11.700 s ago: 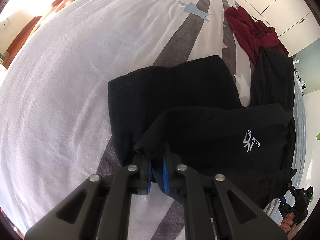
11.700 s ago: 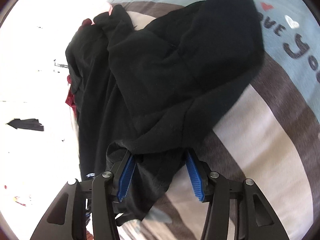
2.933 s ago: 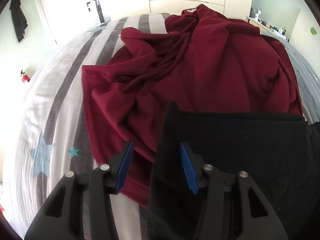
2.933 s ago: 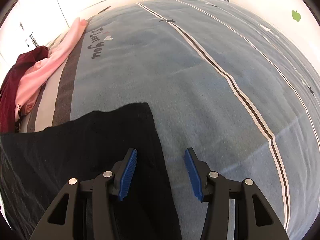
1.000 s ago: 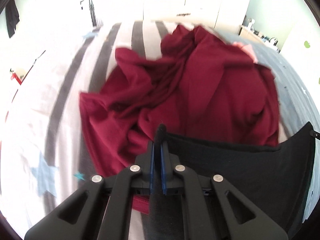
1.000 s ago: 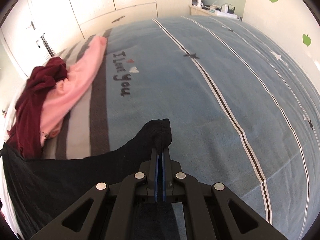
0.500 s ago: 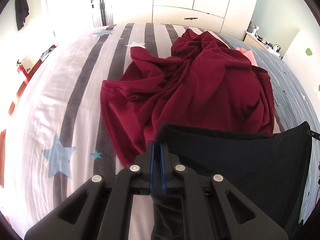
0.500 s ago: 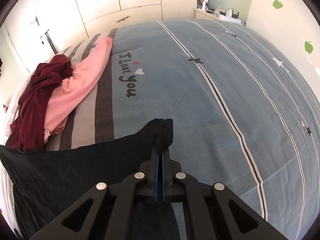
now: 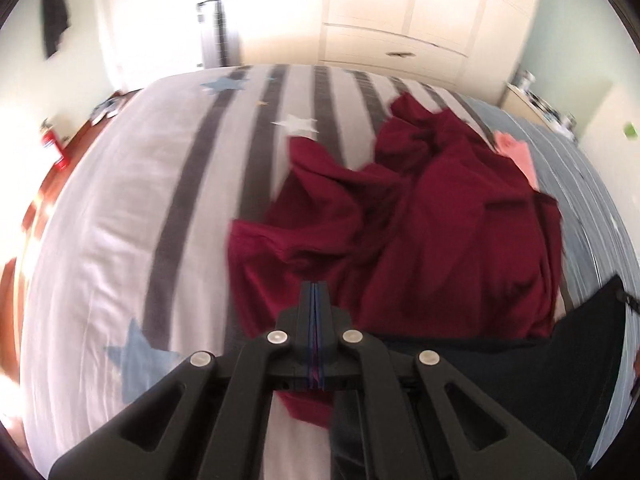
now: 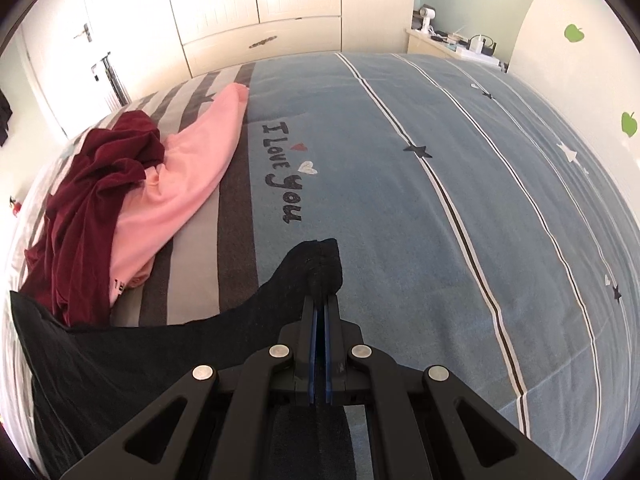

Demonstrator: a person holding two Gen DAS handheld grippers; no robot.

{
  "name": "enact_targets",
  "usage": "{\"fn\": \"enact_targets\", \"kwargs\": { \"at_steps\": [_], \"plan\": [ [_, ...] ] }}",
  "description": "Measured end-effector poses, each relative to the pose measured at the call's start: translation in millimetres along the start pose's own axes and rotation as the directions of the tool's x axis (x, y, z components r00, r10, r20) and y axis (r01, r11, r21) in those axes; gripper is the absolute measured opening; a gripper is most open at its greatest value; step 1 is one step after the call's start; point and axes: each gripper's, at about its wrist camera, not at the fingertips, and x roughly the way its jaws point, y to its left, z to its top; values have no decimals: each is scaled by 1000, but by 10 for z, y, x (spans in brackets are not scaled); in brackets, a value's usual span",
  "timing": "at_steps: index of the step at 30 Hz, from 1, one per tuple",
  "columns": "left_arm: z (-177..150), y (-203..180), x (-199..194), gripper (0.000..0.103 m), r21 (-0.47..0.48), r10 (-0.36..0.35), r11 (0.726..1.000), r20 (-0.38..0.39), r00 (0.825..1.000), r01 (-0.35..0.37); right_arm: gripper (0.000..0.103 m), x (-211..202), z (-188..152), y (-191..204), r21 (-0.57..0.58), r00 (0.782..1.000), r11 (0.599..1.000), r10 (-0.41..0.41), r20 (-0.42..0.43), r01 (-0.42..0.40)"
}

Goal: Fold clothes

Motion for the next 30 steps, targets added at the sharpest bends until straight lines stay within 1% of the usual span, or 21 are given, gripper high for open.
{"fn": "enact_targets", "kwargs": {
  "at_steps": [1, 2, 4, 5, 7, 9, 10, 11, 13, 16, 18, 21, 25, 28, 30],
  "plan": [
    [-55, -40, 40, 10, 11, 7, 1000, -6, 1000, -7, 2, 26, -24, -20, 7, 1000, 1000, -8, -8, 8],
    [-110, -77, 81, 29, 21, 14, 1000, -13, 1000, -14, 2, 52, -48, -40, 14, 1000, 1000, -16, -15, 16],
    [-193, -117, 183, 44, 29, 22, 999, -30, 999, -21, 2, 77, -90, -81, 22, 999, 999, -26, -25, 26],
    [-219, -116, 244, 45, 25, 21, 999, -41, 999, -20, 2, 74, -103, -101, 24, 999, 999, -26, -26, 27],
    [-298, -107, 368, 45, 33, 21, 999, -60, 998, -19, 2, 76, -126, -131, 23, 999, 999, -25, -25, 26],
    [-362, -116, 462, 44, 51, 41, 998, -80, 996, -37, 2, 71, -137, -149, 24, 1000, 1000, -19, -23, 20],
    [-380, -120, 492, 34, 55, 40, 998, -87, 995, -35, 2, 67, -140, -154, 24, 1000, 1000, -15, -21, 16],
    [-396, -126, 509, 17, 57, 32, 998, -89, 996, -27, 2, 65, -144, -157, 24, 1000, 1000, -14, -19, 14],
    [-404, -176, 478, 5, 71, 30, 997, -75, 997, -25, 2, 60, -150, -161, 25, 1000, 1000, -10, -15, 10],
    [-407, -248, 405, 4, 96, 23, 995, -62, 998, -17, 2, 38, -142, -151, 36, 1000, 999, -1, -7, 1],
    [-376, -227, 346, 4, 85, 20, 996, -57, 998, -15, 2, 20, -137, -151, 45, 1000, 999, 7, -4, -6],
    [-234, -125, 225, 4, 19, 10, 1000, -42, 999, -9, 2, 4, -114, -140, 57, 1000, 998, 16, -2, -16],
    [-23, -140, -44, 4, 39, 11, 999, 16, 1000, -12, 2, -89, -44, -85, 59, 999, 997, 38, 23, -39],
    [105, -91, -178, 4, 48, 11, 999, 24, 1000, -12, 2, -176, 21, -26, 47, 998, 997, 53, 44, -56],
    [130, -43, -216, 4, 55, 31, 998, 24, 999, -33, 2, -202, 60, 5, 46, 997, 997, 60, 51, -62]
  ]
}}
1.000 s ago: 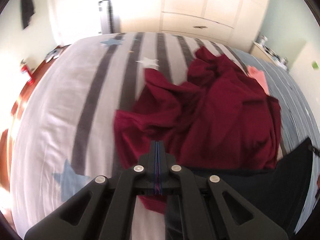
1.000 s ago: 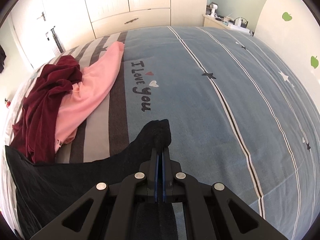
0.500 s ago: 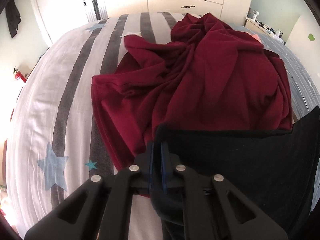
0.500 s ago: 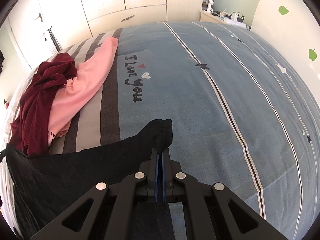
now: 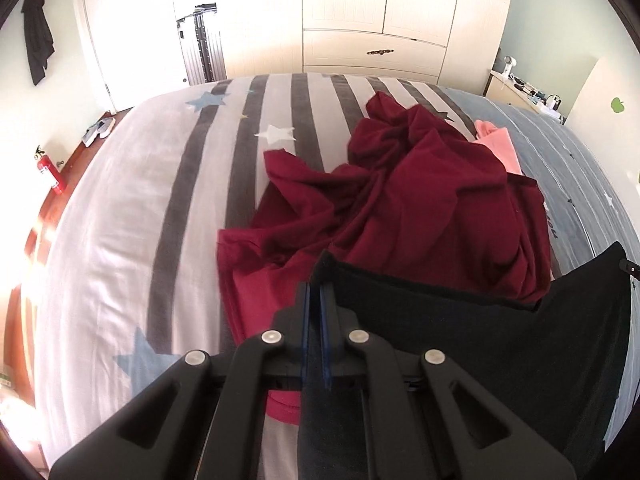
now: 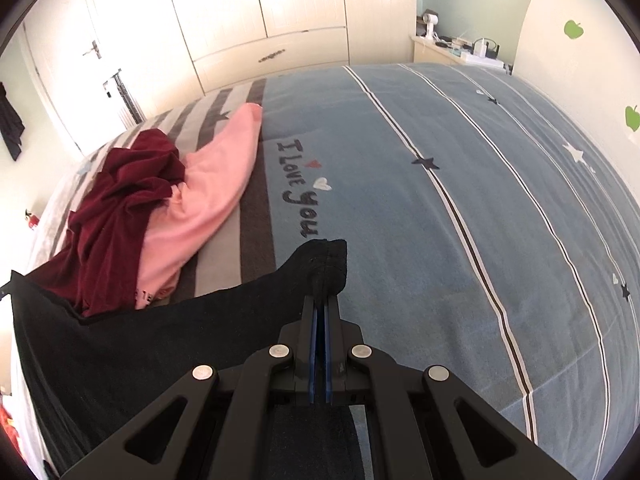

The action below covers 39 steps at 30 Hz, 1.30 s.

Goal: Fold clothes

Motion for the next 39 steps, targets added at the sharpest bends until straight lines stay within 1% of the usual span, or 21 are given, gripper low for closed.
{"fn": "enact_targets", "kwargs": {
  "at_steps": [2, 4, 8, 11, 13, 15, 16, 18, 20, 22, 23, 24, 25, 26, 27, 30, 32, 34, 36, 38, 39],
  "plan": [
    [-3, 72, -12, 4, -1, 20, 1000, -8, 1000, -20, 2, 15, 15, 19, 9, 1000, 1000, 0, -1, 0],
    [3, 165, -5, 4, -25, 33, 999, -16, 999, -34, 2, 28, 36, 46, 9, 1000, 1000, 0, 1, 0],
    [125, 330, 57, 3, -61, 78, 995, -18, 997, -79, 2, 72, 128, 115, 11, 1000, 1000, 5, 13, -5],
    [319, 498, 82, 0, -109, 164, 981, 27, 986, -160, 2, 135, 236, 203, 0, 1000, 1000, -3, 23, 3],
    [491, 636, 58, 0, -157, 153, 977, 39, 987, -146, 2, 178, 322, 236, 5, 999, 1000, -15, 31, 15],
    [582, 632, 54, 0, -119, 179, 978, 47, 983, -173, 2, 214, 409, 252, 19, 999, 1000, -13, 37, 12],
    [560, 610, 74, 0, -111, 174, 979, 42, 984, -168, 2, 244, 441, 267, 16, 999, 1000, -14, 37, 13],
    [503, 568, 117, 0, -101, 157, 983, 29, 987, -153, 2, 385, 441, 350, -48, 999, 998, -48, 7, 48],
    [338, 496, 180, 0, -94, 149, 985, 10, 989, -148, 3, 640, 322, 406, -151, 989, 980, -136, -51, 127],
    [148, 427, 274, 1, -85, 139, 986, -21, 990, -140, 4, 866, 182, 387, -220, 967, 955, -229, -111, 201],
    [59, 405, 291, 3, -82, 135, 987, -30, 990, -137, 8, 928, 107, 340, -234, 958, 947, -256, -130, 221],
    [-29, 385, 303, 4, -78, 131, 988, -37, 991, -133, 9, 990, 33, 293, -250, 948, 938, -283, -149, 241],
    [-117, 366, 315, 8, -75, 126, 989, -43, 991, -129, 9, 1035, -37, 238, -259, 938, 931, -305, -164, 258],
    [-205, 346, 327, 14, -72, 122, 990, -50, 991, -125, 10, 1029, -94, 158, -248, 935, 931, -314, -168, 268],
    [-293, 326, 339, 16, -68, 118, 990, -57, 991, -121, 11, 1010, -150, 79, -236, 933, 932, -317, -170, 274],
    [-614, 327, 251, 22, -57, 91, 994, -84, 992, -96, 11, 836, -308, -141, -183, 945, 950, -284, -159, 254],
    [-882, 348, 173, 28, -46, 73, 996, -116, 991, -79, 11, 664, -477, -215, -169, 961, 965, -226, -161, 199],
    [-1203, 394, 78, 30, -42, 73, 996, -150, 986, -80, 11, 472, -723, -236, -165, 971, 976, -171, -168, 143],
    [-1542, 425, -23, 31, -50, 65, 996, -185, 981, -75, 12, 282, -1019, -226, -157, 974, 981, -137, -178, 110],
    [-1844, 426, -84, 33, -26, 67, 997, -218, 974, -74, 12, 112, -1353, -191, -137, 976, 988, -94, -194, 68],
    [-1947, 404, -83, 33, 6, 77, 997, -231, 970, -78, 12, 35, -1520, -166, -130, 977, 990, -76, -201, 51]
  ]
}}
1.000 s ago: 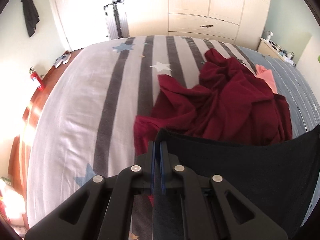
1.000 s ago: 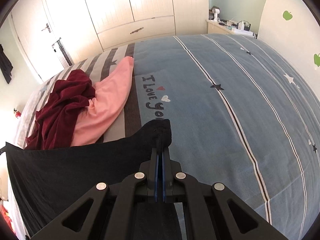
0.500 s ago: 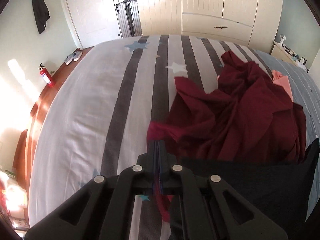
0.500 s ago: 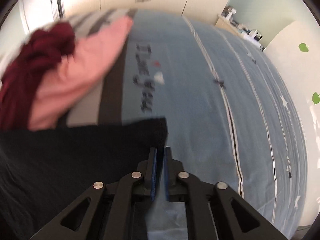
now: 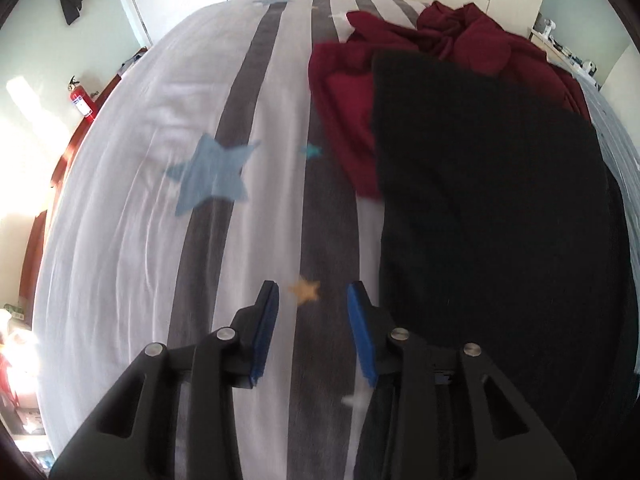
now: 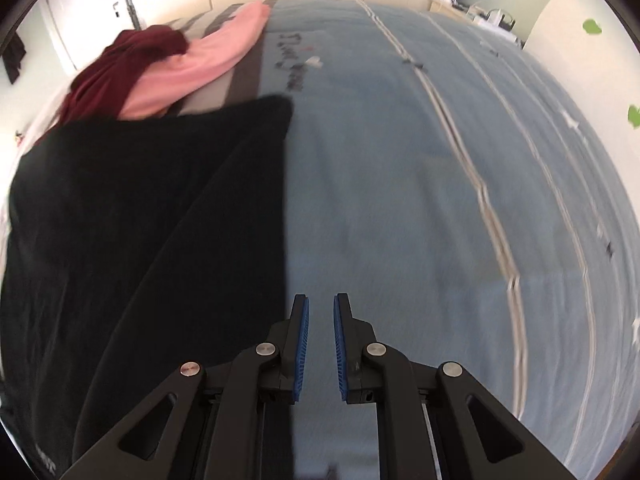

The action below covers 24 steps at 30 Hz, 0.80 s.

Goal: Fold clothes

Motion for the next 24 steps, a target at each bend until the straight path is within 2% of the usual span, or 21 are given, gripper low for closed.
{"fn": "enact_targets", "kwargs": {
  "at_steps": [3, 5, 8, 11, 15, 22, 24],
  "plan": [
    [-95, -71, 35, 34, 47, 16, 999, 5, 1000, -16, 12, -26, -459, 130, 0, 999, 1000, 17, -33, -17],
    [56, -115, 14, 34, 19, 0, 1000, 49, 999, -1, 12, -10, -648, 158, 35, 999, 999, 27, -40, -26],
    [449, -237, 15, 34, -6, -27, 1000, 124, 992, 28, 12, -1, -788, 189, 93, 999, 995, 35, -32, -32],
    [851, -353, 95, 35, -32, -36, 999, 163, 986, 42, 12, -19, -763, 221, 130, 999, 991, 37, -10, -35],
    [1291, -386, 255, 43, -98, -66, 992, 164, 984, 83, 12, -99, -643, 266, 162, 997, 984, 71, 34, -75],
    [1618, -459, 512, 43, -72, -108, 990, 127, 986, 118, 12, -187, -491, 387, 120, 993, 987, 99, 64, -106],
    [1656, -456, 570, 36, -57, -127, 989, 109, 986, 134, 12, -188, -477, 398, 116, 993, 988, 99, 64, -106]
  ]
}}
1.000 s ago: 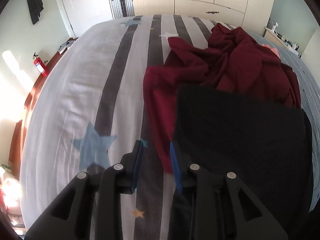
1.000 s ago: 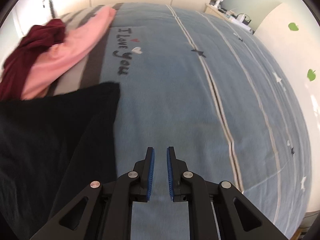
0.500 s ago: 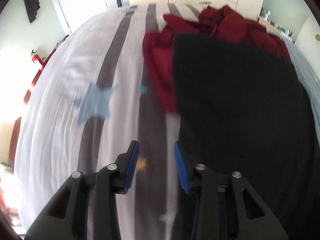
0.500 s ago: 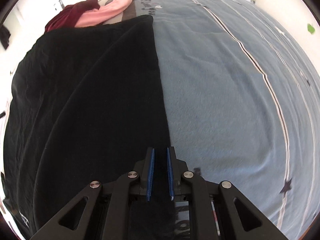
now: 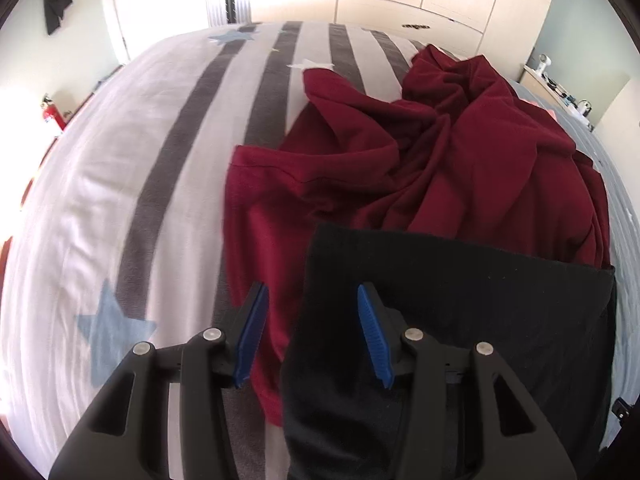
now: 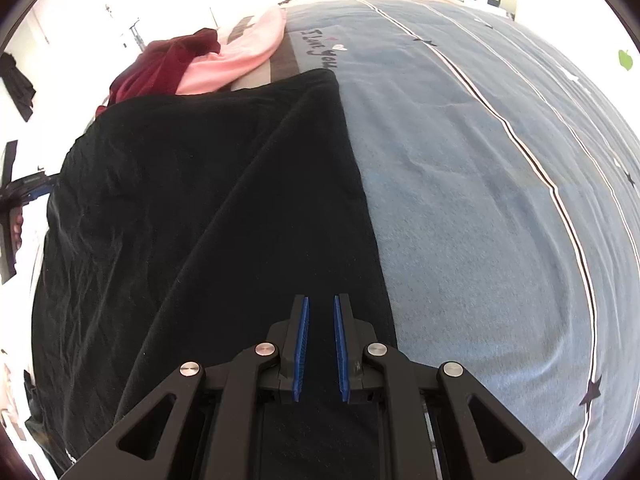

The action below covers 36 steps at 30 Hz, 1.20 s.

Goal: Fold clothes

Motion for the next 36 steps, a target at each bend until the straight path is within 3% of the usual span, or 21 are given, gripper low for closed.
{"fn": "enact_targets", "kwargs": {
  "at_steps": [3, 7, 13, 15, 18, 21, 23, 26, 29, 32, 36],
  "plan": [
    [2, -2, 23, 29, 3, -26, 1000, -15, 1000, 26, 12, 7, -32, -29, 5, 1000, 1000, 2, -6, -2],
    [10, -74, -31, 1, 51, -22, 998, -8, 1000, 22, 12, 56, -39, -71, 26, 1000, 1000, 4, -12, -4],
    [139, -53, -178, 1, 114, 19, 993, 20, 1000, -21, 12, 84, -98, -109, 61, 1000, 998, 15, -27, -14],
    [264, 20, -226, 1, 98, 28, 995, 31, 999, -31, 12, 91, -111, -111, 66, 999, 998, 18, -29, -17],
    [453, 105, -381, 0, 68, 131, 988, 109, 985, -139, 12, 86, -109, -101, 72, 999, 997, 25, -26, -23],
    [677, 285, -497, 0, 10, 123, 992, 127, 984, -125, 12, 56, -128, -107, 73, 999, 997, 30, -19, -28],
    [689, 285, -522, 0, 20, 134, 990, 129, 983, -138, 12, 49, -135, -107, 75, 999, 997, 33, -21, -32],
    [509, 241, -502, 0, 38, 139, 989, 114, 984, -144, 12, 20, -194, -98, 69, 999, 997, 29, -24, -28],
    [156, 130, -511, 2, 84, 91, 992, 61, 994, -96, 12, -24, -276, -88, 58, 999, 998, 24, -25, -22],
    [-383, -84, -674, 14, 146, 13, 989, 35, 999, -18, 12, -75, -391, -67, 45, 1000, 999, 25, -16, -24],
    [-1313, -105, -1039, 27, 91, -75, 993, -31, 997, 78, 12, -228, -695, -64, 41, 1000, 999, 22, -10, -22]
  ]
}}
